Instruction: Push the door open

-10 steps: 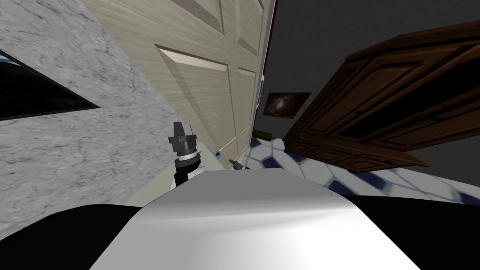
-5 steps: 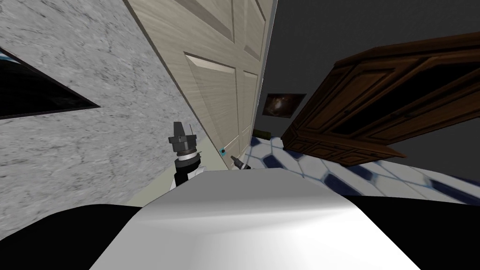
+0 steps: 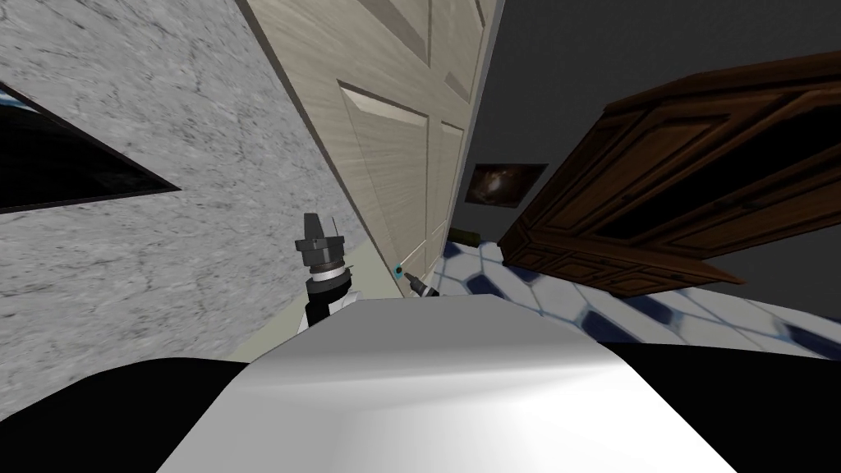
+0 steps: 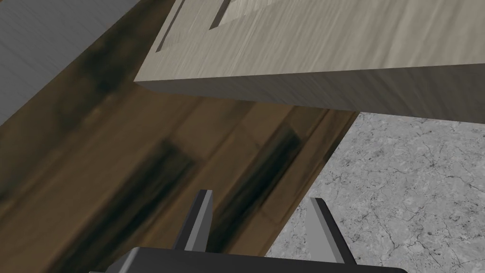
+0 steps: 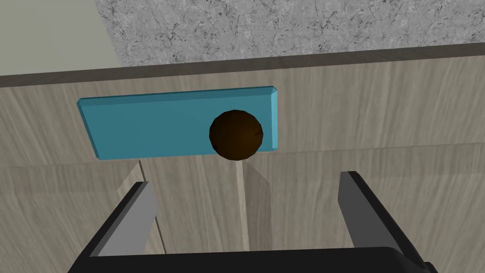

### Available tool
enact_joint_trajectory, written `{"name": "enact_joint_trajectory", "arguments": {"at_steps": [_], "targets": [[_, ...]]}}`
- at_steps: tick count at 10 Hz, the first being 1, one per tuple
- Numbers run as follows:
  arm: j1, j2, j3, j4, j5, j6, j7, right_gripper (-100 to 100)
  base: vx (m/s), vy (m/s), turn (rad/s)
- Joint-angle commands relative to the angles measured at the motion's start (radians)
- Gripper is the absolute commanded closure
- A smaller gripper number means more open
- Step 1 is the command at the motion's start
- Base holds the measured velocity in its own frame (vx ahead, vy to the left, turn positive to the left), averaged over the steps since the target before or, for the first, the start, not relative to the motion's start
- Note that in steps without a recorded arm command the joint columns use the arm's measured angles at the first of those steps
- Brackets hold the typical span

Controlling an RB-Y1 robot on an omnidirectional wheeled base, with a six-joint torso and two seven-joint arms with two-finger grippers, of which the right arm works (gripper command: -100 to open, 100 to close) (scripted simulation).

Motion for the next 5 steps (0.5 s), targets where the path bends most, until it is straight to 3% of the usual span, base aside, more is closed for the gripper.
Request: {"name": "enact_joint_trajectory", "arguments": {"at_steps": [1,4,5], "targets": [[-0.001,0.006,-0.006,0.008,0.001,-0.002,0.004,-100,0.129,0.126,0.044],[-0.002,0.014,-0.015,0.018,0.003,-0.004,0.009,-100,0.129,0.145,0.029],[-0.001,0.011,-0.013,0.013,0.002,-0.002,0.007,-100,0.055,0.077,-0.010]]}}
